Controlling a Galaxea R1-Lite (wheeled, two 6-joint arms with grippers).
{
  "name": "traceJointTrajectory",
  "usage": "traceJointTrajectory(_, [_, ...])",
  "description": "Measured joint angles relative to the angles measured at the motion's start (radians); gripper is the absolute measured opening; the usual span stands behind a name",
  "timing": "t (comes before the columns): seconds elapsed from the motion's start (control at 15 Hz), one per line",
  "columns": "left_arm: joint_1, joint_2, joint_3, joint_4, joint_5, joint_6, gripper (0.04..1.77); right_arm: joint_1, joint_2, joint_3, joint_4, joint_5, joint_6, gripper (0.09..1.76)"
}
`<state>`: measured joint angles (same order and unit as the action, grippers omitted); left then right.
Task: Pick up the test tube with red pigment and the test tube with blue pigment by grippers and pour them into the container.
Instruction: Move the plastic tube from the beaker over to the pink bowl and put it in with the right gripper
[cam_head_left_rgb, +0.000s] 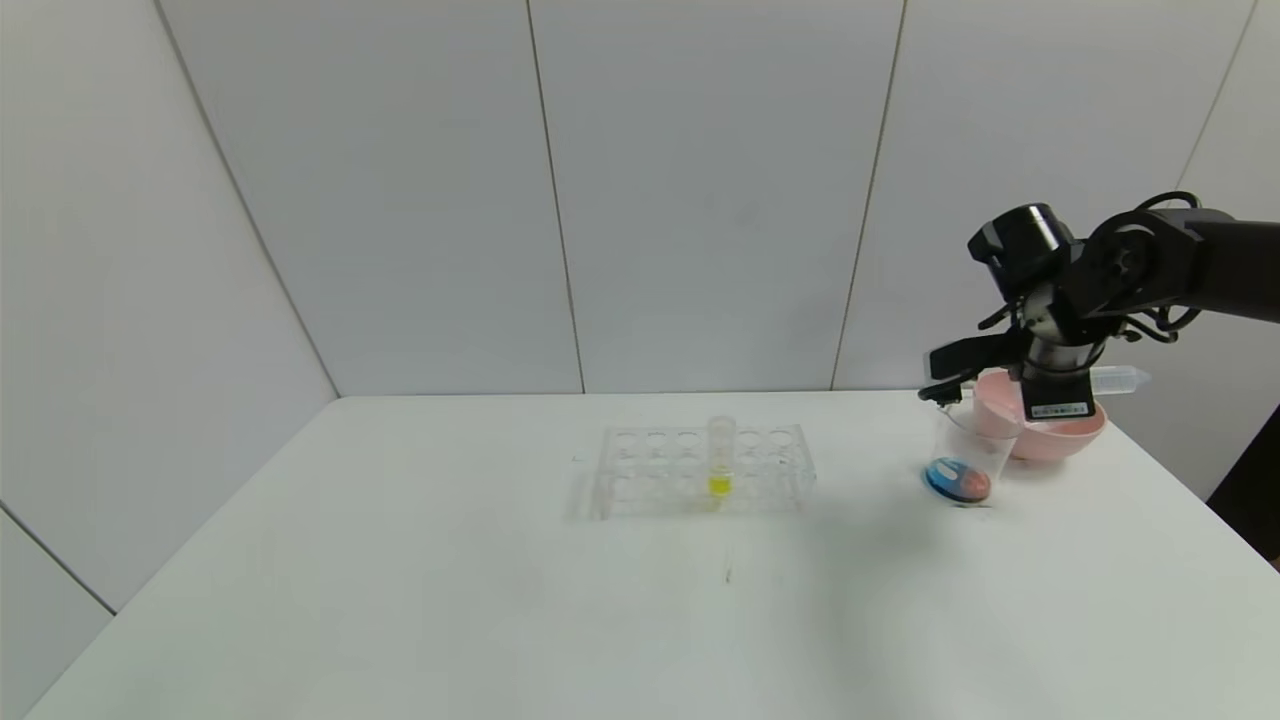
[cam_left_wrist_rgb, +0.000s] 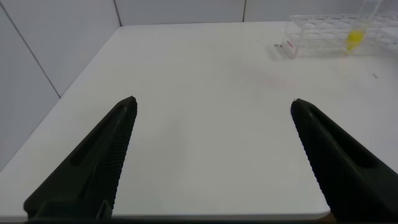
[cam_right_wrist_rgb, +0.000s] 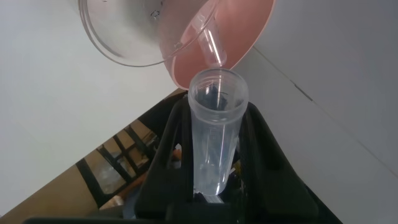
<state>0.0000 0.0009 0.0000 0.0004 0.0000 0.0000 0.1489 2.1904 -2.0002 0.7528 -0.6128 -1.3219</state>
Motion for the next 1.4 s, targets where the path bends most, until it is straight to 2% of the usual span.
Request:
traceJointTrajectory(0.27, [0.000,0.000,0.000,0.000,0.000,0.000,1.76,0.011,-0.002,0.000,-0.013,-0.011,-0.054,0.49])
traceJointTrajectory(0.4, [0.000,0.000,0.000,0.000,0.000,0.000,1.76,0.020,-0.004,0.000,-0.014,-0.046,-0.073,0.49])
traceJointTrajectory(1.07, [0.000,0.000,0.000,0.000,0.000,0.000,1.76,0.025,-0.004,0.000,-0.034,-0.041,-0.072,0.49])
traceJointTrajectory(1.2, [0.000,0.000,0.000,0.000,0.000,0.000,1.76,0.012,-0.006,0.000,-0.033,0.013,-0.051,0.49])
traceJointTrajectory(1.4, [0.000,0.000,0.000,0.000,0.000,0.000,1.76,-0.016,-0.014,0.007,-0.028,0.193,0.056,0.49])
